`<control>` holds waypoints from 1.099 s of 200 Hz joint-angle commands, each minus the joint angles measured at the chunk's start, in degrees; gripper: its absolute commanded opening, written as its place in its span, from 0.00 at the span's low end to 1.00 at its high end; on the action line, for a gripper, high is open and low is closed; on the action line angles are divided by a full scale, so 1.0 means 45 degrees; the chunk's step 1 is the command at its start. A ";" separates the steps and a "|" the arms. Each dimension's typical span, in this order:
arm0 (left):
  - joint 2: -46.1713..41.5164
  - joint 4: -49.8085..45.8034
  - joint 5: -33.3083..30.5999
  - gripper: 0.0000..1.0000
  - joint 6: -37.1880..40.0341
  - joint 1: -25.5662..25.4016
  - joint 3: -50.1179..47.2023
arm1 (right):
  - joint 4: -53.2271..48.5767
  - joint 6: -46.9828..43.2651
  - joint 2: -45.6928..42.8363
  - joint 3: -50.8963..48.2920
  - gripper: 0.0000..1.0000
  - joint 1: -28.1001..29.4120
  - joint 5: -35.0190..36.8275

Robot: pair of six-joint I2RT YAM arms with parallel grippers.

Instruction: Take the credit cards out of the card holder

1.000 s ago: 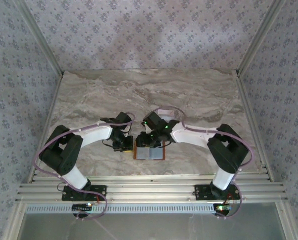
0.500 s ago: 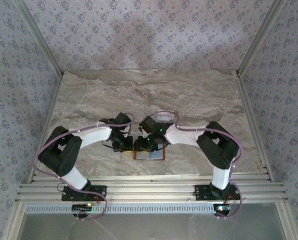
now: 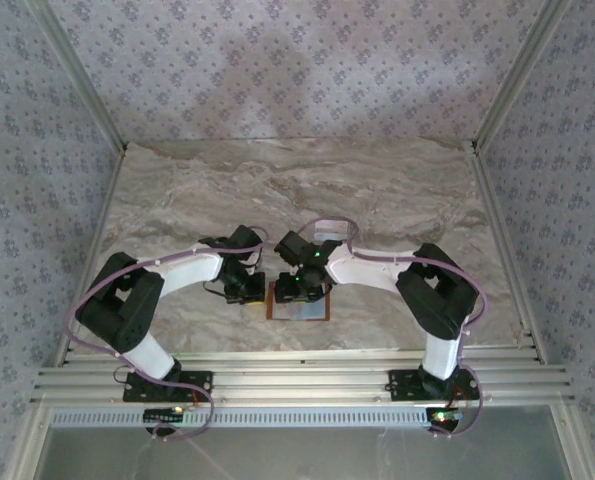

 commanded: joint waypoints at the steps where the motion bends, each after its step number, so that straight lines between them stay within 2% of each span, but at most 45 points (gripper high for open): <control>1: 0.0462 -0.0137 -0.0105 0.11 0.0039 -0.0024 -0.0208 | -0.2451 -0.0422 -0.0203 0.0824 0.47 0.0161 0.1661; 45: 0.0599 -0.0106 -0.0011 0.11 0.0087 -0.0038 -0.0084 | -0.4764 -0.0679 -0.0153 0.1916 0.58 0.0448 0.3665; 104: 0.0514 -0.0247 -0.0031 0.11 0.0079 -0.0035 -0.0039 | -0.6212 -0.0637 -0.0499 0.1980 0.62 0.0439 0.4751; 151: 0.0163 -0.0562 0.0037 0.11 0.0069 -0.0063 0.0276 | -0.6446 -0.0523 -0.0772 0.1471 0.61 0.0269 0.5232; 183: -0.0054 -0.0754 0.0146 0.11 -0.0014 -0.0191 0.0631 | -0.6252 -0.0287 -0.1621 0.1293 0.55 0.0167 0.5751; 200: -0.0107 -0.0833 0.0190 0.11 -0.0077 -0.0309 0.0852 | -0.5659 -0.0305 -0.2092 0.1171 0.50 0.0109 0.5340; 220: -0.0133 -0.0861 0.0194 0.11 -0.0199 -0.0504 0.1080 | -0.4475 -0.0369 -0.2447 0.0891 0.47 -0.0041 0.4046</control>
